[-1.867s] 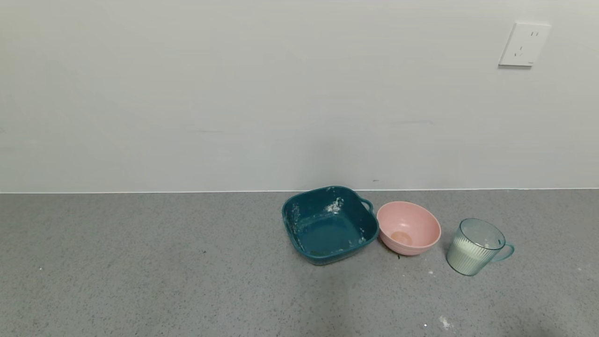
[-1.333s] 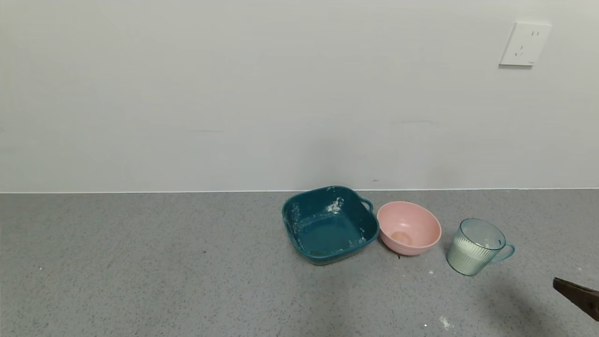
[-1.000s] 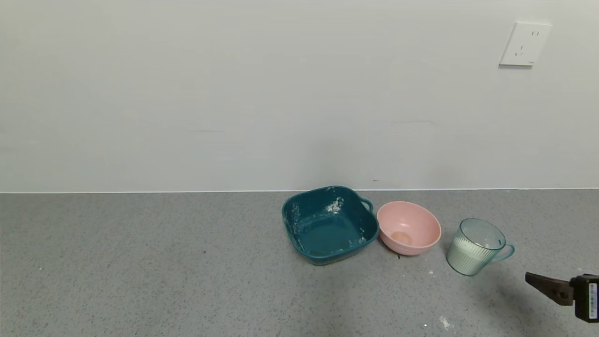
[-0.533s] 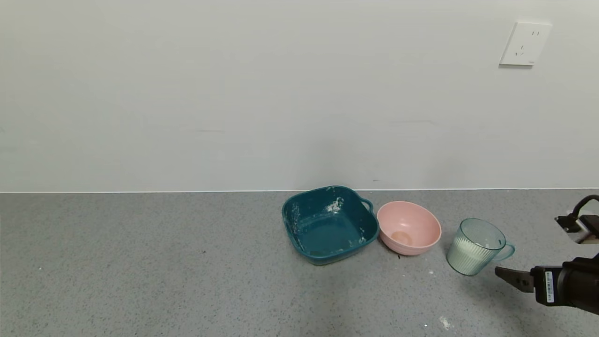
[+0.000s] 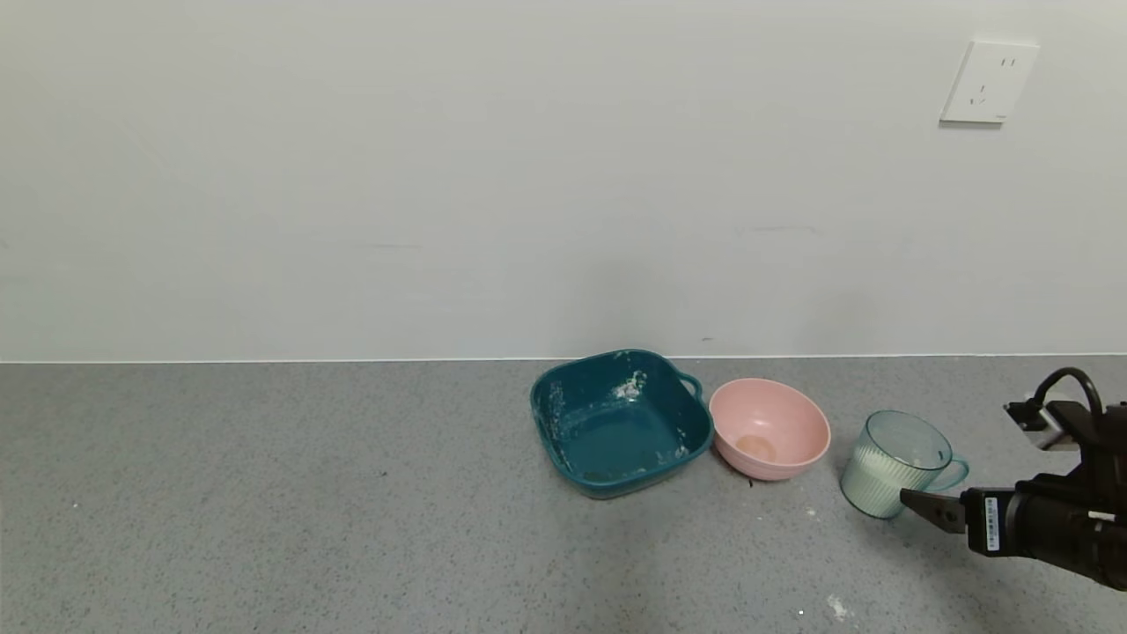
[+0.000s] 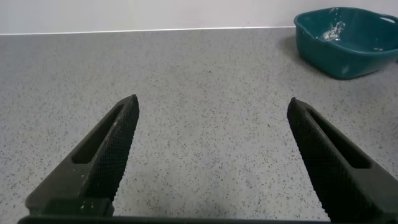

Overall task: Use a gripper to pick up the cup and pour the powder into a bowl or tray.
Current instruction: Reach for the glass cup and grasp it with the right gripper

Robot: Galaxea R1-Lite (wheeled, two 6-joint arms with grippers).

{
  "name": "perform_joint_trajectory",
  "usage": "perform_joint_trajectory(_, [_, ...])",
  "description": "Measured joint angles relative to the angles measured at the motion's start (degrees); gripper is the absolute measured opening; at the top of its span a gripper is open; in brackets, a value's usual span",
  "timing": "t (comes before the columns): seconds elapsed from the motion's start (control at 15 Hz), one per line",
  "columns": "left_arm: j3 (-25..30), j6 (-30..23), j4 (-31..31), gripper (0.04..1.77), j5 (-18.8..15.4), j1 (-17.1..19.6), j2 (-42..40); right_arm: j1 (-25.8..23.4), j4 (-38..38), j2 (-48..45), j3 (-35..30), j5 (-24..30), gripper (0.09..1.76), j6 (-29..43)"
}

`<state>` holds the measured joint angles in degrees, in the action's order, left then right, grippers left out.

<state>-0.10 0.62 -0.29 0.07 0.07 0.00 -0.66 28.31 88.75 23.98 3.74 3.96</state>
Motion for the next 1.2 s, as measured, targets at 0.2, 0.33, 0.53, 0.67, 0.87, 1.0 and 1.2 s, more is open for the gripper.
perform_joint_trajectory(0.2, [0.0, 0.0, 0.0, 1.72, 0.0, 0.0, 0.0, 0.0, 0.3, 2.3, -0.2, 2.2, 1.71, 0.0])
perform_joint_trajectory(0.33, [0.0, 0.0, 0.0, 1.72, 0.0, 0.0, 0.0, 0.0, 3.5, 4.0, -0.1, 2.4, 1.71, -0.1])
perform_joint_trajectory(0.53, [0.0, 0.0, 0.0, 1.72, 0.0, 0.0, 0.0, 0.0, 9.2, 7.1, -0.4, 2.6, 1.71, 0.0])
perform_joint_trajectory(0.67, [0.0, 0.0, 0.0, 1.72, 0.0, 0.0, 0.0, 0.0, 10.7, 9.2, -0.4, 2.7, 1.71, 0.0])
perform_joint_trajectory(0.87, [0.0, 0.0, 0.0, 1.72, 0.0, 0.0, 0.0, 0.0, 11.5, 12.2, 0.1, 2.6, 1.71, -0.2])
perform_joint_trajectory(1.0, [0.0, 0.0, 0.0, 1.72, 0.0, 0.0, 0.0, -0.1, 16.0, 14.2, 0.2, 2.6, 1.71, -0.2])
perform_joint_trajectory(1.2, [0.0, 0.0, 0.0, 1.72, 0.0, 0.0, 0.0, -0.1, 20.0, 16.8, -0.1, 2.5, 1.71, 0.0])
